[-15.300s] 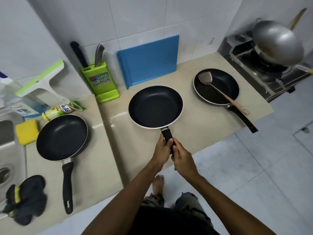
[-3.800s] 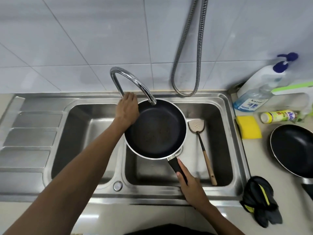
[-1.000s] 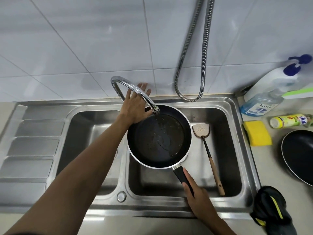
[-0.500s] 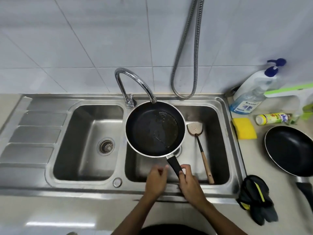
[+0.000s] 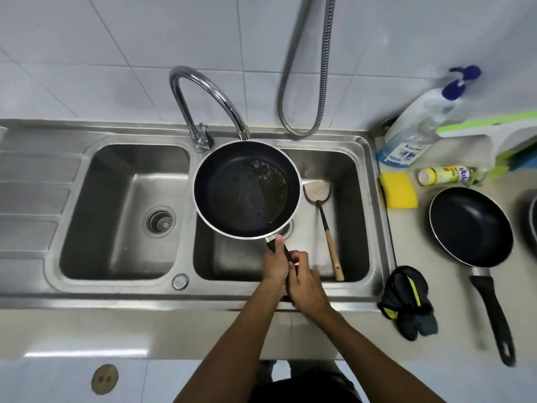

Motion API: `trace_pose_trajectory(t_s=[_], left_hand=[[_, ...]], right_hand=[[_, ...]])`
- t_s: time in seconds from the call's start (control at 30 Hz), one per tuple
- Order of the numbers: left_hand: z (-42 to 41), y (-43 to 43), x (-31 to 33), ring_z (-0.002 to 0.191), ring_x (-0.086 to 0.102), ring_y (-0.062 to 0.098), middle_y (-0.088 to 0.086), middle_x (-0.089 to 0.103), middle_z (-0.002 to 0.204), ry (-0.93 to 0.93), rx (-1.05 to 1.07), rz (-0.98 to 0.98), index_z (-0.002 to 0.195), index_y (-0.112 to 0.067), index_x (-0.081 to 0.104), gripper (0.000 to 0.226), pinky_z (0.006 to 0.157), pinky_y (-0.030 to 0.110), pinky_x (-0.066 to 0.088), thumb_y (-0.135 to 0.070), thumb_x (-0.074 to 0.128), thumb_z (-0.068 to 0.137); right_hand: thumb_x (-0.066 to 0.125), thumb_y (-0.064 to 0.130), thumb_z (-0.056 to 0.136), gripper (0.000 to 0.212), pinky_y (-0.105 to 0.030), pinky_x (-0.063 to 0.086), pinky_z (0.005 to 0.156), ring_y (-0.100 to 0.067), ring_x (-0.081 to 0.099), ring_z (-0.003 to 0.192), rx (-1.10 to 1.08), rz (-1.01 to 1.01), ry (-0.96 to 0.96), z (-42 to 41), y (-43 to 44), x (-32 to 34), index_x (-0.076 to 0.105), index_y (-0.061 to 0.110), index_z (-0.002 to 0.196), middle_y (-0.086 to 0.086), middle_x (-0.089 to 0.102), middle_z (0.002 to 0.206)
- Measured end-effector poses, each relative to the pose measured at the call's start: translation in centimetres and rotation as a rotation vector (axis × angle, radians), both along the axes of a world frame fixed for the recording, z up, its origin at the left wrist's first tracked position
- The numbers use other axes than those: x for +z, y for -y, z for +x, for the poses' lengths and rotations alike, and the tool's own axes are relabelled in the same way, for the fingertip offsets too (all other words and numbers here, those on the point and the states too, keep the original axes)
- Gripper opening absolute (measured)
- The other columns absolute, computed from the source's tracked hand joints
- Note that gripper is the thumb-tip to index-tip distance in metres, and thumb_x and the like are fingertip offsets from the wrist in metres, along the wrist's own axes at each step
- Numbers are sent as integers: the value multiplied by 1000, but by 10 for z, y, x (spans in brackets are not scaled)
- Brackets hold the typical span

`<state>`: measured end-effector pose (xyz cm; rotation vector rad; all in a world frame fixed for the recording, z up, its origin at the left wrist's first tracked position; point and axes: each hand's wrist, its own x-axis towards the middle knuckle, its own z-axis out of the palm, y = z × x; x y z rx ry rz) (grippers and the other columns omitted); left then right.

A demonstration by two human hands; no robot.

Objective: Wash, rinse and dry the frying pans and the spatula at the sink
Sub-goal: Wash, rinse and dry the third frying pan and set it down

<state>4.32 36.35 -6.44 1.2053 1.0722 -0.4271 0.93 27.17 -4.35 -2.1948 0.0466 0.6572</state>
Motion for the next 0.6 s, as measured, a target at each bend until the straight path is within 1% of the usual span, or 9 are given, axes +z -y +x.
trace_pose_trajectory(t_s=[0.1, 0.2, 0.23, 0.3, 0.37, 0.4, 0.5, 0.57, 0.6], left_hand=[[-3, 3, 4, 77, 66, 23, 10, 67, 81, 31, 40, 14, 94, -3, 65, 57, 69, 31, 53, -54, 44, 106], [-3, 6, 13, 65, 61, 18, 9, 63, 72, 62, 76, 40, 85, -3, 63, 54, 52, 22, 50, -48, 44, 107], [-3, 6, 14, 63, 60, 18, 8, 62, 70, 75, 104, 42, 82, -4, 61, 53, 50, 22, 50, -46, 45, 108], [-3, 6, 13, 59, 59, 20, 8, 60, 67, 86, 194, -12, 83, -5, 58, 48, 53, 26, 52, -45, 47, 107], [-4, 6, 9, 52, 55, 20, 7, 53, 61, 99, 254, -73, 84, -7, 53, 44, 47, 29, 52, -44, 50, 107], [-4, 6, 9, 48, 51, 19, 6, 49, 58, 101, 266, -75, 82, -8, 50, 43, 43, 28, 49, -44, 50, 107], [-4, 6, 12, 36, 42, 12, 3, 44, 54, 89, 247, -13, 76, -11, 44, 44, 35, 23, 39, -42, 49, 107], [-4, 4, 14, 35, 37, 10, 4, 42, 56, 75, 243, 18, 76, -12, 44, 44, 34, 22, 35, -44, 54, 105], [-4, 2, 15, 35, 36, 11, 3, 41, 54, 63, 225, 26, 73, -13, 45, 46, 34, 22, 33, -44, 59, 103]], right_hand=[[38, 37, 108, 26, -36, 62, 79, -15, 70, 91, 13, 40, -10, -1, 3, 6, 37, 37, 134, -2, 70, 115], [43, 35, 107, 25, -39, 60, 86, -16, 69, 98, 65, 20, -63, 6, 11, 17, 45, 35, 132, -1, 70, 118], [45, 33, 105, 26, -40, 57, 90, -18, 68, 102, 98, -18, -51, 11, 13, 23, 51, 32, 130, -1, 71, 119], [50, 32, 101, 23, -38, 54, 91, -19, 66, 100, 134, -104, 32, 29, 24, 35, 65, 24, 116, -1, 72, 111], [54, 30, 99, 17, -33, 52, 82, -16, 65, 87, 82, -133, 140, 57, 47, 54, 69, 21, 99, 0, 72, 97], [56, 29, 98, 15, -33, 51, 79, -17, 64, 85, 36, -160, 208, 77, 64, 61, 69, 20, 98, 0, 72, 96], [60, 29, 95, 17, -41, 52, 80, -32, 64, 96, -119, -343, 409, 142, 124, 69, 65, 18, 107, -10, 70, 104], [64, 27, 92, 31, -50, 51, 86, -46, 59, 101, -147, -483, 457, 180, 159, 61, 61, 9, 117, -25, 63, 109], [65, 27, 92, 39, -53, 48, 91, -50, 56, 105, -123, -566, 437, 195, 175, 52, 58, 4, 123, -31, 58, 114]])
